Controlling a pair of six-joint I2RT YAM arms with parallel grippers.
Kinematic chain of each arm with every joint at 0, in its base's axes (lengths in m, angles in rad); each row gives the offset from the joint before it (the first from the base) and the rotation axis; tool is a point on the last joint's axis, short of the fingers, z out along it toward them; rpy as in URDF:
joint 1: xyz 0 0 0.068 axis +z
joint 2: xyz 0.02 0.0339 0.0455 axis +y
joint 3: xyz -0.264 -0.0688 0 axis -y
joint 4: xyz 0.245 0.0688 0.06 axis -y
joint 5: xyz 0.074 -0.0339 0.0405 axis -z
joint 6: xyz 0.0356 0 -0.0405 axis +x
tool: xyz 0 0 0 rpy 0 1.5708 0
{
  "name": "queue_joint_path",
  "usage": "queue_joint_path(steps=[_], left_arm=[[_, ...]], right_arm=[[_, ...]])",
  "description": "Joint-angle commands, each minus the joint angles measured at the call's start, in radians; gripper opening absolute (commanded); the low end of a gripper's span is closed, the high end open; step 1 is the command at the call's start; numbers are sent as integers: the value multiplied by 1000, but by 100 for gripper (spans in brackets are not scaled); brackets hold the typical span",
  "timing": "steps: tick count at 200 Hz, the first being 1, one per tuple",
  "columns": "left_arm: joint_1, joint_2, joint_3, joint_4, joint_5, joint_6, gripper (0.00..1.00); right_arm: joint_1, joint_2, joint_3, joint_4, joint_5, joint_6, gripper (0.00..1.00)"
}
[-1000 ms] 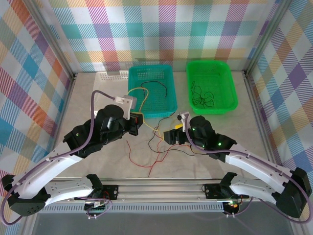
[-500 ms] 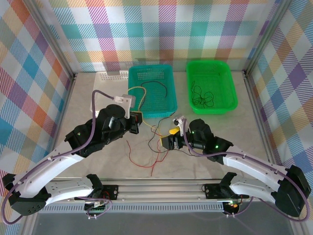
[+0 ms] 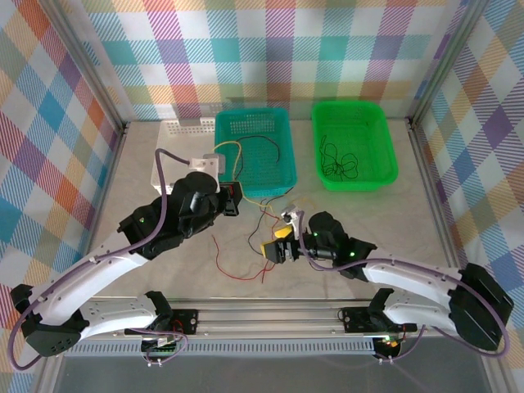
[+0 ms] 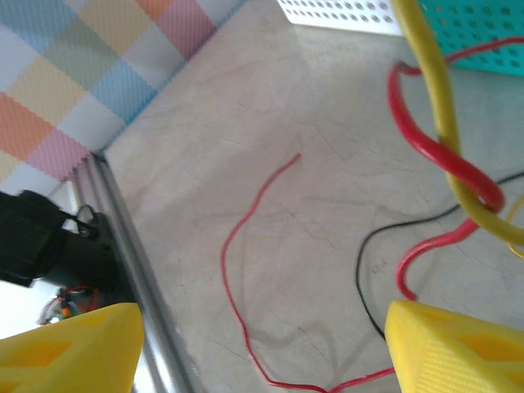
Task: Untangle the cables
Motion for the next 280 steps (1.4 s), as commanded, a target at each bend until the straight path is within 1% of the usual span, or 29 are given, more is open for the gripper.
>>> queue_joint_path(steps=[1,21,31,46,52,73,100,120,131,143,163,168,175,190,197,203,215,227,258,280], left_arm=[[-9,-12,4,41,8,-26,0],[-10,-24,4,33,7,-31,0],[-10,-30,2,31,8,-36,0],[-9,-39,-1,30,8,-43,0],[-9,-44,-3,28,7,-44,0],[-10,-71,2,3,-20,-46,0],[-7,-155,-14,-27,-84,-36,0],[-4,-174,19,-86,-134,-9,0],[0,-184,44,-126,-176,18,0],[10,-203,54,-143,-198,32,0],[19,-216,61,-159,-185,23,0],[19,-212,59,-159,-179,15,0],[19,-208,53,-155,-165,7,0],[19,-194,31,-129,-133,-14,0],[20,-185,26,-121,-120,-21,0],[20,-176,27,-116,-112,-26,0],[19,-162,30,-110,-97,-33,0],[20,-153,31,-100,-86,-38,0],[20,-136,46,-101,-70,-41,0],[20,-135,48,-105,-63,-46,0]], right_arm=[[5,63,47,35,128,7,76],[7,106,56,54,216,11,75],[8,119,59,58,257,18,72],[8,135,54,94,269,18,65],[8,142,52,107,268,23,60],[9,157,39,122,273,36,38],[8,124,-37,171,296,57,15],[8,83,-66,148,318,66,0],[8,53,-70,103,346,74,0],[8,13,-85,72,372,74,0],[8,-51,-120,110,332,51,0],[8,-63,-125,127,307,43,6],[8,-74,-126,149,258,31,18],[10,-69,-107,180,179,17,51],[12,-54,-92,188,139,1,62],[15,-39,-72,184,115,-12,66],[31,3,-34,174,91,-35,69],[55,53,1,166,97,-58,70],[83,147,19,228,179,-83,71],[84,174,22,244,278,-105,71]])
